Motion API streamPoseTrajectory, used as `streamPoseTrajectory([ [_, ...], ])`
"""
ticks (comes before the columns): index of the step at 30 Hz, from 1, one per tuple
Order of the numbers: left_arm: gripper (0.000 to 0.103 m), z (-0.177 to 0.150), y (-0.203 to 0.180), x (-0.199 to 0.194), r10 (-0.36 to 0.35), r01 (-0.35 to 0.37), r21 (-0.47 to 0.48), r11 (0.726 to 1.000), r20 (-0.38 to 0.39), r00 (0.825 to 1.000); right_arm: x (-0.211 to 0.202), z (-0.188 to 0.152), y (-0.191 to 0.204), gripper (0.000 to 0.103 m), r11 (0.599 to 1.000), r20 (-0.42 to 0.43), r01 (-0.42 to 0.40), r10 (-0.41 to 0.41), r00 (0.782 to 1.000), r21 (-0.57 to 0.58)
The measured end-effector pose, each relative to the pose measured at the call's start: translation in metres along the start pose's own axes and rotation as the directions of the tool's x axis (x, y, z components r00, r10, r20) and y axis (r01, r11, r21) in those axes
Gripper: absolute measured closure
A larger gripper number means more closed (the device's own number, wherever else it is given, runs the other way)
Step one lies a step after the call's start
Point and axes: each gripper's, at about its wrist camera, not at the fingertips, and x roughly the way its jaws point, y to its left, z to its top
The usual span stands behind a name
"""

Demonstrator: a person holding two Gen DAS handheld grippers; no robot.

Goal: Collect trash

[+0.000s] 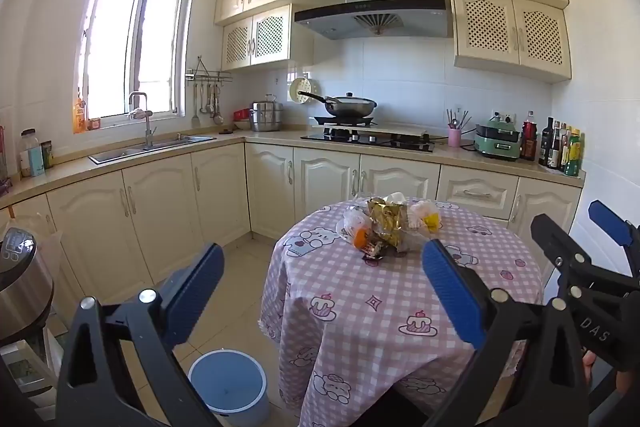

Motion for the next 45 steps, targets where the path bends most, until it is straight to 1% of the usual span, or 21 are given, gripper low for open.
streamPoseTrajectory([
  [5,0.006,-0.001,-0.001,-0.001,0.010,-0.010,0.001,1.000,0.001,1.000,0.000,0.000,0.000,0.007,1.000,-0.003,-0.001,0.001,1.000,0.000],
  [6,0.006,0.000,0.000,0.000,0.001,-0.001,-0.003,1.000,-0.004,1.000,-0.001,0.000,-0.001,0.007,1.000,-0.003,-0.002,0.002,1.000,0.001],
  [14,0.006,0.000,0.000,0.000,0.001,-0.001,0.000,1.000,-0.007,1.000,0.001,0.004,0.001,0.007,1.000,-0.008,-0.004,0.004,1.000,0.000],
  [16,0.006,0.000,0.001,-0.001,0.000,0.000,-0.001,1.000,-0.007,1.000,-0.002,0.001,-0.004,0.007,1.000,-0.007,-0.003,0.003,1.000,0.000],
  [19,0.006,-0.007,-0.002,0.000,0.000,0.000,-0.002,1.000,-0.010,1.000,-0.005,0.001,-0.004,0.007,1.000,-0.006,-0.002,0.002,1.000,-0.002],
  [20,0.006,-0.007,-0.002,0.000,-0.001,0.001,-0.002,1.000,-0.011,1.000,0.001,-0.002,-0.003,0.007,1.000,-0.009,0.000,0.000,1.000,0.000],
  [29,0.006,-0.009,-0.003,0.001,-0.001,0.001,-0.001,1.000,-0.013,1.000,0.002,-0.002,-0.002,0.007,1.000,-0.012,-0.001,0.001,1.000,0.003],
  [33,0.006,-0.017,-0.004,0.008,-0.003,0.003,0.004,1.000,-0.015,1.000,0.001,-0.001,-0.002,0.007,1.000,-0.011,0.001,-0.001,1.000,0.004],
  [45,0.006,-0.014,-0.003,0.008,-0.003,0.003,0.004,1.000,-0.017,1.000,0.001,-0.001,-0.002,0.007,1.000,-0.012,0.000,0.000,1.000,0.005],
])
